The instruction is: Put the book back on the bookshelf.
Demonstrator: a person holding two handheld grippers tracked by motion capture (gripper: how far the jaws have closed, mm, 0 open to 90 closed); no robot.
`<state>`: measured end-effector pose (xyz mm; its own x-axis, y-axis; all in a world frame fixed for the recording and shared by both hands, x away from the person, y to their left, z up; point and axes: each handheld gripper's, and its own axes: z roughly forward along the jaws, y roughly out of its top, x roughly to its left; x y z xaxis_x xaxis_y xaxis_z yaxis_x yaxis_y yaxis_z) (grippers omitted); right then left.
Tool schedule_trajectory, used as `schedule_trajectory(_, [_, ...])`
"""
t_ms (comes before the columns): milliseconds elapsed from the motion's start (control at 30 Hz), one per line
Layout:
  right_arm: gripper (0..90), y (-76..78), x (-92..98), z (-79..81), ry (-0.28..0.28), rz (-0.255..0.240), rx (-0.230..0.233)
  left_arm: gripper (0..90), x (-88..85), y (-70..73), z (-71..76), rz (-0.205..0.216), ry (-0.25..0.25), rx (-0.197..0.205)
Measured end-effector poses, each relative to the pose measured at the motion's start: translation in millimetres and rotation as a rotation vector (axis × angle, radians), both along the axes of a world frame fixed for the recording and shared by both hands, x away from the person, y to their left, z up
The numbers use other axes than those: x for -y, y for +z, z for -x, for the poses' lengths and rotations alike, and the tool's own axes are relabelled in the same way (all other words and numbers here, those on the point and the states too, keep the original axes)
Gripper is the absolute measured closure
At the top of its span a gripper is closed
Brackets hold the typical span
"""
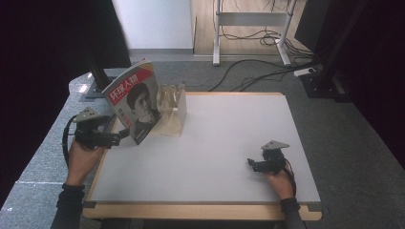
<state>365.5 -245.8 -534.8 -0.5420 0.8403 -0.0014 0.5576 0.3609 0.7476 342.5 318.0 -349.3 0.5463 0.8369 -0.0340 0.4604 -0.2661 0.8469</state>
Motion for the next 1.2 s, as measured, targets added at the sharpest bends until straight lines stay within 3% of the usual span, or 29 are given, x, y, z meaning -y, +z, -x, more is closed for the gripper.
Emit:
schedule_trajectory(300, [14.7, 0.1, -0.1, 0.1, -0.001, -0.001, -0.001, 0.0, 33.9, -21.0, 6.2, -0.033, -0.097, -0.007])
schedule_trajectory(433, [14.7, 0.1, -0.1, 0.2, -0.002, -0.001, -0.003, 0.0, 49.5, -39.4, 0.5, -0.049, -0.13, -0.015])
schedule_trajectory(633, [14.7, 0.1, -0.1, 0.1, -0.002, -0.002, -0.004, 0.0, 66.2, -63.2, -7.6, -0.028, -0.171, -0.031])
schedule_trajectory(800, [14.6, 0.0, -0.1, 0.1, -0.002, -0.002, -0.004, 0.0, 79.3, -83.5, -11.0, -0.046, -0.207, -0.048])
schedule_trajectory(1200, [14.6, 0.0, -0.1, 0.1, -0.002, -0.002, -0.004, 0.0, 91.2, -136.0, -16.3, -0.061, -0.208, -0.103])
